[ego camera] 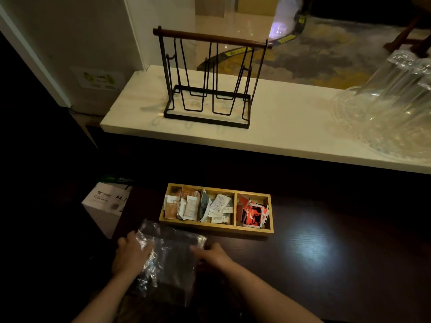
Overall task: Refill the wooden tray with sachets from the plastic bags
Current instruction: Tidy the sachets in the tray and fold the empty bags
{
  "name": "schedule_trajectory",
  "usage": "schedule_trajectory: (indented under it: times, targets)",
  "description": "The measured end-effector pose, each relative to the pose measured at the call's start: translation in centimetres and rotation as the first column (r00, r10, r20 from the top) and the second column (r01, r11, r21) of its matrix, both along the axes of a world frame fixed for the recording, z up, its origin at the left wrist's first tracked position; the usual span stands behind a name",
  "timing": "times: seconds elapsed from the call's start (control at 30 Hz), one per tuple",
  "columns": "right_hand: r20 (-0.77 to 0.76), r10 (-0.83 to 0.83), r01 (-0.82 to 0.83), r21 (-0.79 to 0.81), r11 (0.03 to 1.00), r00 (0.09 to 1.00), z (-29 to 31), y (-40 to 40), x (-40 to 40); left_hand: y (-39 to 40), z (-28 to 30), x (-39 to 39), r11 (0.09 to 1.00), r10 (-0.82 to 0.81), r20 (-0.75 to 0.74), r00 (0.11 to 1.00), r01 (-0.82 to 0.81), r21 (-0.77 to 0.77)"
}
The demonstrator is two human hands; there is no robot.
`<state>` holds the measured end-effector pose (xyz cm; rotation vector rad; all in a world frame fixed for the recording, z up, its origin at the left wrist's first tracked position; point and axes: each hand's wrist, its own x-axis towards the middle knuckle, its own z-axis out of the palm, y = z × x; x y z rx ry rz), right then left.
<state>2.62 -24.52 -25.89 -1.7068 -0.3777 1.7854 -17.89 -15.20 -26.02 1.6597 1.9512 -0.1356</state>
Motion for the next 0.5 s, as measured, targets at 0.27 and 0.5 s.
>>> schedule_trajectory:
  times: [0.27,0.5]
  targets:
    - [0.331,0.036,-0.042,0.013,0.999,0.943,-1.3,0.6,0.0,0.3,0.1,1.7,0.989,0.137,0.361,0.922,-0.104,-0.109]
    - [0.874,0.113,-0.292,0.033,0.956,0.472,2.4,-0.6,1.3,0.5,5.3,1.9,0.990,-0.075,0.634,0.770,0.133,-0.045]
